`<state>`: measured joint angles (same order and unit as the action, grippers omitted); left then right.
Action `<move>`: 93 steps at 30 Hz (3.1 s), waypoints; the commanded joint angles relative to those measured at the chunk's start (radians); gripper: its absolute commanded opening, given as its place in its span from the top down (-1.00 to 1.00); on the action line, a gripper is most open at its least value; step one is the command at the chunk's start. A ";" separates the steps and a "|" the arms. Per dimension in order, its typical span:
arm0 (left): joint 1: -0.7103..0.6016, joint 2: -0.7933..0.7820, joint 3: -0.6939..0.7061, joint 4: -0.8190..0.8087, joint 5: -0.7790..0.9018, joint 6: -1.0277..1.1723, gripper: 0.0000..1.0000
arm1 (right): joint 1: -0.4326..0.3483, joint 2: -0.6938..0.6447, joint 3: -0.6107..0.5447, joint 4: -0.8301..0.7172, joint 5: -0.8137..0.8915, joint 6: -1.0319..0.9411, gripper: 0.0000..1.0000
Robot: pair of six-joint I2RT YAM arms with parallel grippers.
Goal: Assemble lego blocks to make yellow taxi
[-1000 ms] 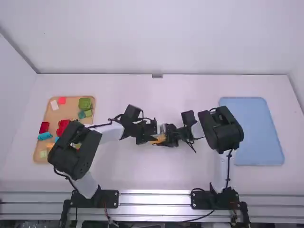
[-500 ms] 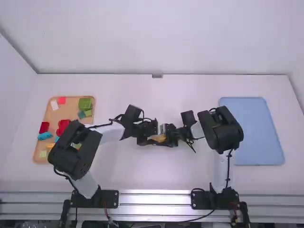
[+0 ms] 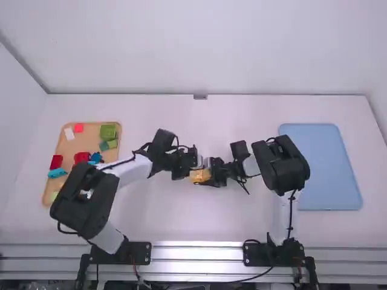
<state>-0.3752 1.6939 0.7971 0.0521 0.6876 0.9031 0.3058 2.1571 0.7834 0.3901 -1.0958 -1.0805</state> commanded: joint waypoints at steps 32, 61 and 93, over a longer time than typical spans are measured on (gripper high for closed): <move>0.009 0.040 -0.013 -0.004 0.107 -0.086 0.96 | 0.004 0.014 0.002 -0.002 -0.005 -0.001 -0.08; -0.022 0.107 0.016 -0.010 -0.023 -0.098 0.96 | 0.003 0.014 0.002 -0.002 -0.004 0.002 -0.08; 0.398 -0.386 0.017 -0.108 -0.033 -0.545 -0.98 | -0.088 -0.445 0.127 -0.220 0.065 0.402 -0.97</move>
<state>-0.0051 1.3762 0.8177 -0.0570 0.6491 0.4480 0.1974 1.7412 0.8326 0.1776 -1.0439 -0.8154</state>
